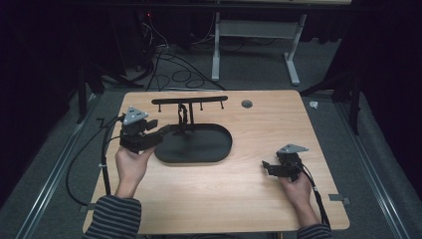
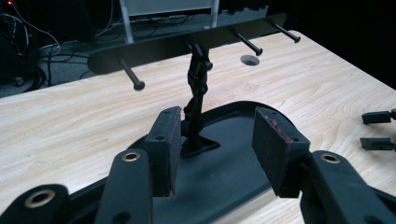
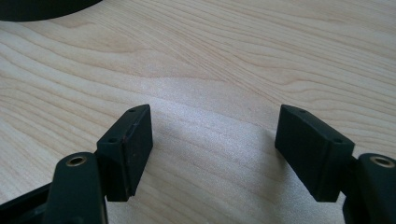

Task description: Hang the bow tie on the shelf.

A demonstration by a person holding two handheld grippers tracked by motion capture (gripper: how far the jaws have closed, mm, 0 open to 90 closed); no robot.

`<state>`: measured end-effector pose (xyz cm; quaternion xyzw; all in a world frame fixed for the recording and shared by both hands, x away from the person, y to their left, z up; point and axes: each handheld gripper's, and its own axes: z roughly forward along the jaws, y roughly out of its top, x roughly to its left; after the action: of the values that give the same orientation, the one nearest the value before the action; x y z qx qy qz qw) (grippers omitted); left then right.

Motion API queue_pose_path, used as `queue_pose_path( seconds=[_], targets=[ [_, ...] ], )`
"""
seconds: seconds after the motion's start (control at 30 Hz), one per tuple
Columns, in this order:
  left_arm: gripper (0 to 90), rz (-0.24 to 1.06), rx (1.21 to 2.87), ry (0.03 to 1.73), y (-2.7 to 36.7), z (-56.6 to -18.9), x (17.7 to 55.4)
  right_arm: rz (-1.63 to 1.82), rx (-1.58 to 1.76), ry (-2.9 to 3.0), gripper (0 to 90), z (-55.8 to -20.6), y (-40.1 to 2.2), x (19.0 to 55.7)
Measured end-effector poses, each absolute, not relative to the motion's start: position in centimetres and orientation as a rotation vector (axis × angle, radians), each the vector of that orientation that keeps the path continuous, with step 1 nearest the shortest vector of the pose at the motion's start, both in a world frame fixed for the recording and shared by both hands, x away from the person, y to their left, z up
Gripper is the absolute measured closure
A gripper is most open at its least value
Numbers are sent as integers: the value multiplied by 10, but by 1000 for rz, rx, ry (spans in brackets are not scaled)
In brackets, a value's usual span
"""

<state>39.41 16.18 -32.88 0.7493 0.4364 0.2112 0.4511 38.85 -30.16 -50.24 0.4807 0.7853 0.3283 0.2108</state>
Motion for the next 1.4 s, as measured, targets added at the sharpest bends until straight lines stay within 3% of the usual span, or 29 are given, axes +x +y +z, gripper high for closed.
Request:
queue_pose_path(
  seconds=[1.4],
  targets=[
    [468,470,1789,1107,175,-357,344,913,1337,2183,287,-502,-301,388]
  ],
)
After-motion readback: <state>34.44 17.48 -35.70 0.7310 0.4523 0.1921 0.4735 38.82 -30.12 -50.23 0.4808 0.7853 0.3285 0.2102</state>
